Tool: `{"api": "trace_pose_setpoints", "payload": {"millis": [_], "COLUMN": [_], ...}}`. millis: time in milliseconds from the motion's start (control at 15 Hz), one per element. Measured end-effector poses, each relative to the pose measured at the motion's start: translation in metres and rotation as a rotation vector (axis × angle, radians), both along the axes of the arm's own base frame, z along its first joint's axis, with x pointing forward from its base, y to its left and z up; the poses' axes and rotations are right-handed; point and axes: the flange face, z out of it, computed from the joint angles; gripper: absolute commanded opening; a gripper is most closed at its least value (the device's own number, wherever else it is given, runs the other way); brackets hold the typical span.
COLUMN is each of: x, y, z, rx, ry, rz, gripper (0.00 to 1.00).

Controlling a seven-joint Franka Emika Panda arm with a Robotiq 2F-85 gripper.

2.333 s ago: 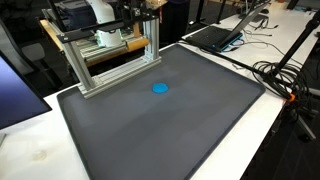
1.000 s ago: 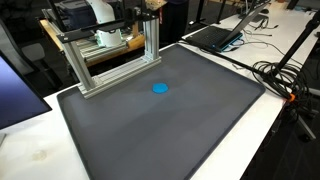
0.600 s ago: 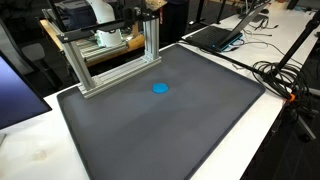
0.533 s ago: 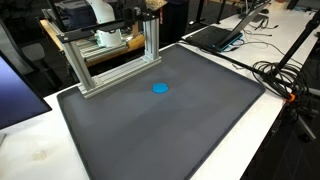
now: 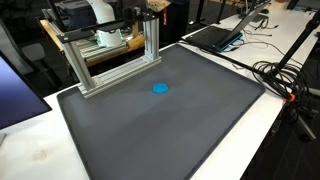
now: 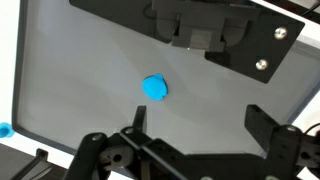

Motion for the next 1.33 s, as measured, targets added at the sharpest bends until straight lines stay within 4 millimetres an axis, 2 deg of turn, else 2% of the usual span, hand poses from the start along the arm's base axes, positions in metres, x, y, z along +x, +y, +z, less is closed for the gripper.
{"api": "trace_pose_setpoints", "payload": {"millis": [200, 467, 733, 933, 1067, 1200, 1333], "x": [0.041, 0.099, 0.145, 0.167, 0.175, 0.179, 0.182], "y": [0.010, 0.026, 0.036, 0.048, 0.062, 0.073, 0.079], "z": [-0.015, -0.053, -0.092, -0.119, -0.134, -0.141, -0.138], "rx": [-0.014, -0.064, -0.116, -0.159, -0.167, -0.171, -0.173], "ry": [0.048, 0.121, 0.198, 0.258, 0.296, 0.322, 0.325], "rz": [0.075, 0.154, 0.193, 0.227, 0.246, 0.257, 0.263], "gripper": [1.00, 1.00, 1.00, 1.00, 1.00, 1.00, 1.00]}}
